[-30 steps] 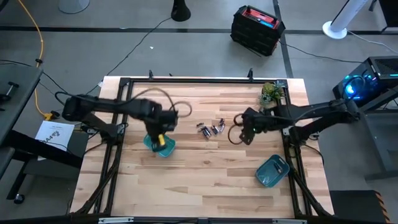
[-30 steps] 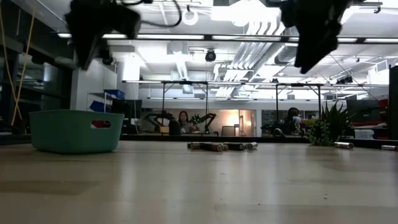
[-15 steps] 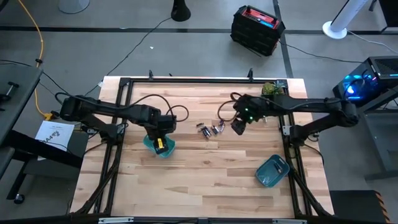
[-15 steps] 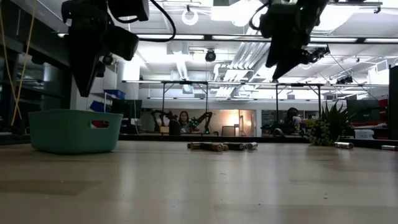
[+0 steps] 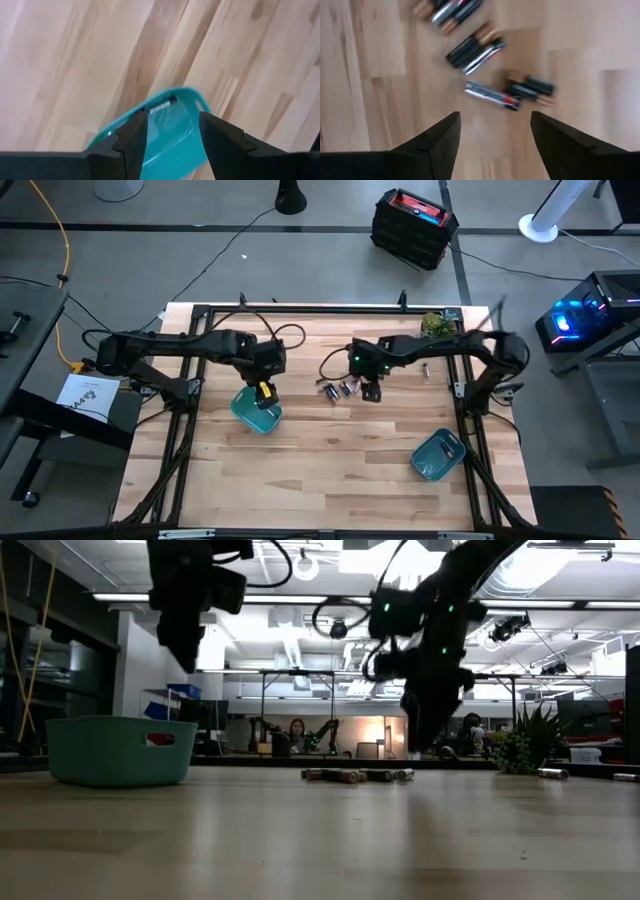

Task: Sort batteries
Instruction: Put the silver battery into the green bin

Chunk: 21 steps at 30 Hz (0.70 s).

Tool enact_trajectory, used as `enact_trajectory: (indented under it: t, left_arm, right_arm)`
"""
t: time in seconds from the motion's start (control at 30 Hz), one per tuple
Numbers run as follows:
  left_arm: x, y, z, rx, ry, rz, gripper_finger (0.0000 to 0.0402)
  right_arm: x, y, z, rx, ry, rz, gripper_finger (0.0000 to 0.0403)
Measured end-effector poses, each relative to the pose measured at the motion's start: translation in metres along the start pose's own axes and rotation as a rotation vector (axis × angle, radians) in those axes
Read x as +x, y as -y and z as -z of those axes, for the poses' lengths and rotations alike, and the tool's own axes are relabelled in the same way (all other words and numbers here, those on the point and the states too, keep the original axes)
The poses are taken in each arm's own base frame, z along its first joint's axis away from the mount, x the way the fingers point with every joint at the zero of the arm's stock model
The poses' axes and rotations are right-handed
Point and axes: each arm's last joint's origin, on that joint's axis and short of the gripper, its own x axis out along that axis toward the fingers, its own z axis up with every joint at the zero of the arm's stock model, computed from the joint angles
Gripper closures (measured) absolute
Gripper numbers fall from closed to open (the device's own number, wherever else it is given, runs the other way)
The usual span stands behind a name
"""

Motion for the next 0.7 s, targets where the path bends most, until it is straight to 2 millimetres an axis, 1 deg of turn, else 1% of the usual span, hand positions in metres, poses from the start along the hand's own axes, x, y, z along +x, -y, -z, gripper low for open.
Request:
enact_trajectory:
  t: [0.07,0.13,0.33,0.4,0.57,0.7]
  left_arm:
    - [-0.003,0.000,-0.002,0.003,0.027,-0.004,0.0229]
    - [-0.004,0.000,-0.004,0.011,0.054,-0.013,0.0229]
    - [-0.004,0.000,-0.008,0.014,0.095,-0.036,0.0229]
    - [-0.004,0.000,-0.008,0.008,0.099,-0.040,0.0229]
    - [-0.004,0.001,-0.009,0.006,0.111,-0.040,0.0229]
    - [-0.004,0.000,-0.011,-0.003,0.135,-0.061,0.0229]
  right_arm:
    - [0.011,0.002,0.000,-0.018,-0.017,-0.036,0.0179]
    - [0.016,0.002,0.000,-0.062,-0.025,-0.040,0.0186]
    - [0.018,0.000,-0.009,-0.283,0.036,0.054,0.0203]
    - [0.019,0.000,-0.010,-0.349,0.041,0.060,0.0206]
    - [0.028,-0.002,-0.007,-0.402,-0.011,0.040,0.0206]
    - [0.029,-0.011,-0.008,-0.465,-0.012,0.031,0.0206]
